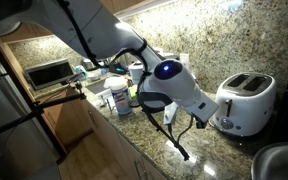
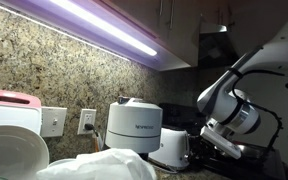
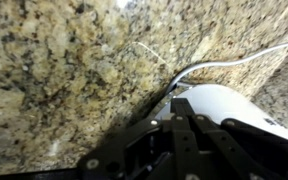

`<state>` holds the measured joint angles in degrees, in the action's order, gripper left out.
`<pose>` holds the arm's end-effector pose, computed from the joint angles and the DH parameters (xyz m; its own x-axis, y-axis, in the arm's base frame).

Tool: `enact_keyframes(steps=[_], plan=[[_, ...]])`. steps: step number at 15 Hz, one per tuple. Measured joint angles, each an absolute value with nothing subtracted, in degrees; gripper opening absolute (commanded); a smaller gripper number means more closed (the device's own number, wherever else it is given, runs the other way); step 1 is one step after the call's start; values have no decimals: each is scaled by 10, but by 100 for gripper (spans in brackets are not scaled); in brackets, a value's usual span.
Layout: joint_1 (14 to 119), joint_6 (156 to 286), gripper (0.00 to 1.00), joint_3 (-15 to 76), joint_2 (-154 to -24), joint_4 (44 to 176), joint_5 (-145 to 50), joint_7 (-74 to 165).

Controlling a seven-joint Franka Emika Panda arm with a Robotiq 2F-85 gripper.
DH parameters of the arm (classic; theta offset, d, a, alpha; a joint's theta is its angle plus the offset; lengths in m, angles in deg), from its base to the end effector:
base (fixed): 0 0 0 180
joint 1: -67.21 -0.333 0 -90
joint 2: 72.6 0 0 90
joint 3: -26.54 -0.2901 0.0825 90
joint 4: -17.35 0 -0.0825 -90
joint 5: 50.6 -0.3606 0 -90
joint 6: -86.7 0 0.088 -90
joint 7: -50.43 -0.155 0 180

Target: Press the button on the toaster

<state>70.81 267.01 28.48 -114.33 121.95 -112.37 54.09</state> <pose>0.6342 -0.1391 0.1369 0.3608 -0.8773 0.3166 -0.7514 -0.4745 -0.4586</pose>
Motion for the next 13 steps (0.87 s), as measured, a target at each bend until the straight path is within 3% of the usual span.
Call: enact_keyframes(steps=[8,9,10,13], plan=[[742,2688,0,200,-1029,1326,-1144,673],[753,2702,26,179,-1014,1339,-1159,696],[765,2719,2,156,-1000,1353,-1175,717],[766,2723,25,152,-995,1358,-1178,721]])
